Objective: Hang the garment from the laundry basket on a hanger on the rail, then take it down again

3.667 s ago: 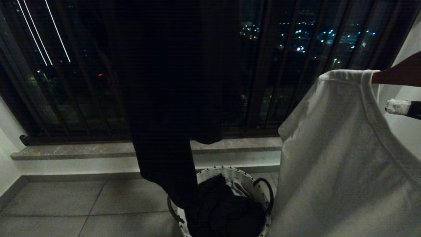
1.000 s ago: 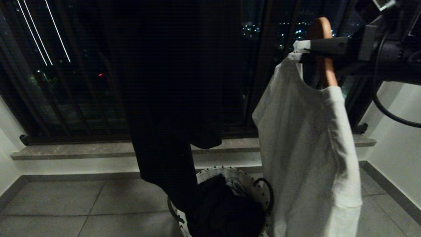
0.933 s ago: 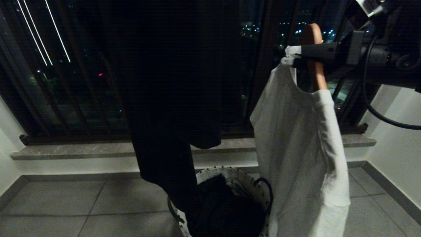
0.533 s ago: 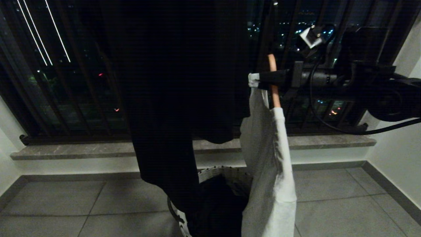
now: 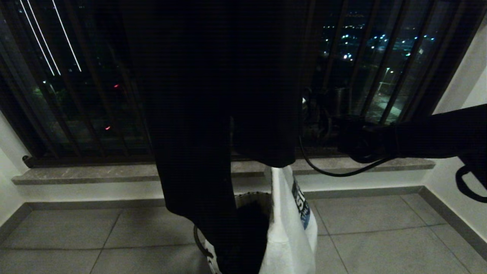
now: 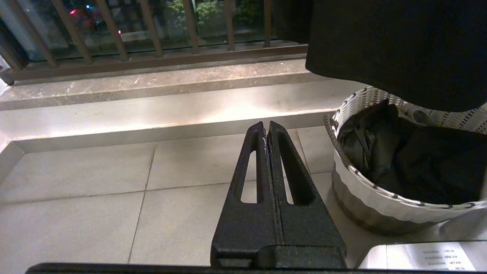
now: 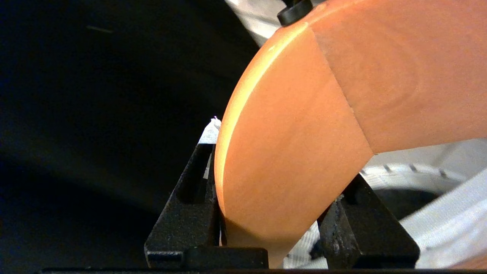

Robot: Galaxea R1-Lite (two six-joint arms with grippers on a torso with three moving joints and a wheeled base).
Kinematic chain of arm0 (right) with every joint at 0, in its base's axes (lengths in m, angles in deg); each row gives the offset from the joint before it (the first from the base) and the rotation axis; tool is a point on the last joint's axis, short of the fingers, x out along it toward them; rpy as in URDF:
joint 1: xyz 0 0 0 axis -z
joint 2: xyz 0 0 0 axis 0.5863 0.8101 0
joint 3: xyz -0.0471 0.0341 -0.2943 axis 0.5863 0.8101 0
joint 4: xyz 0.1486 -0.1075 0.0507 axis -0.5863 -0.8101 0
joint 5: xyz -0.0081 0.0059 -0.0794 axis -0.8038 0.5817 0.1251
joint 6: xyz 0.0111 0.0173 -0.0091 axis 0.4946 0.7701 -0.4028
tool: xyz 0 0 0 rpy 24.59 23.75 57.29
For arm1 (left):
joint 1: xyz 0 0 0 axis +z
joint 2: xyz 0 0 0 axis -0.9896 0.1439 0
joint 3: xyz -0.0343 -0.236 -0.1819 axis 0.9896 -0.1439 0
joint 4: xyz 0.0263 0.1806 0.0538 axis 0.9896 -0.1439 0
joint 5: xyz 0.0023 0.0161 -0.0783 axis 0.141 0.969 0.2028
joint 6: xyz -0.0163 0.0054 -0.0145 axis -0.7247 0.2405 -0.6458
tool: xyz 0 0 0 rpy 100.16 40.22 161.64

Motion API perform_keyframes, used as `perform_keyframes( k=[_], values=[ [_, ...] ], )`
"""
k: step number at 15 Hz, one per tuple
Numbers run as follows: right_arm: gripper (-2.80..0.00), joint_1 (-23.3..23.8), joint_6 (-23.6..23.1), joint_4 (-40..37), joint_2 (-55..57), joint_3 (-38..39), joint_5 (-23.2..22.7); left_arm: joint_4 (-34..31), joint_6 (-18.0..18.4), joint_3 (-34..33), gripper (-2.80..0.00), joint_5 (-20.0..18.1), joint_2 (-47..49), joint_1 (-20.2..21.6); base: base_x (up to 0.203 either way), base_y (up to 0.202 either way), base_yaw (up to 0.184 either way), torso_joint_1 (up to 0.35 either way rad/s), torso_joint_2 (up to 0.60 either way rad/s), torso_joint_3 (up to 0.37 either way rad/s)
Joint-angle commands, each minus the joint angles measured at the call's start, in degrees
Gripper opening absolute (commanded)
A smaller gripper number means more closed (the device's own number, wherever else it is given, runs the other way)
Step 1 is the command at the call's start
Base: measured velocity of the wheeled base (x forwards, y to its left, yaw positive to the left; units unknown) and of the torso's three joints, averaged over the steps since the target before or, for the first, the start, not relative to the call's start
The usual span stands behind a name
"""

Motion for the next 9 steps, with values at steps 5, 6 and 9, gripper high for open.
perform_keyframes(
  k=[5, 6, 9],
  values=[
    [-2.8, -8.1, -4.9, 0.1, 13.4, -2.1, 16.3, 0.0, 0.0, -0.2, -2.8, 0.0, 0.0, 0.0, 0.0, 0.0, 0.0, 0.0, 0.0, 0.0],
    [-2.8, -9.2, -5.5, 0.0, 14.6, -2.1, 17.7, 0.0, 0.0, -0.2, -2.8, 0.0, 0.0, 0.0, 0.0, 0.0, 0.0, 0.0, 0.0, 0.0],
    [-2.8, -11.0, -7.8, -2.3, 17.4, -3.6, 22.6, 0.0, 0.0, -0.2, -2.8, 0.0, 0.0, 0.0, 0.0, 0.0, 0.0, 0.0, 0.0, 0.0]
  ],
)
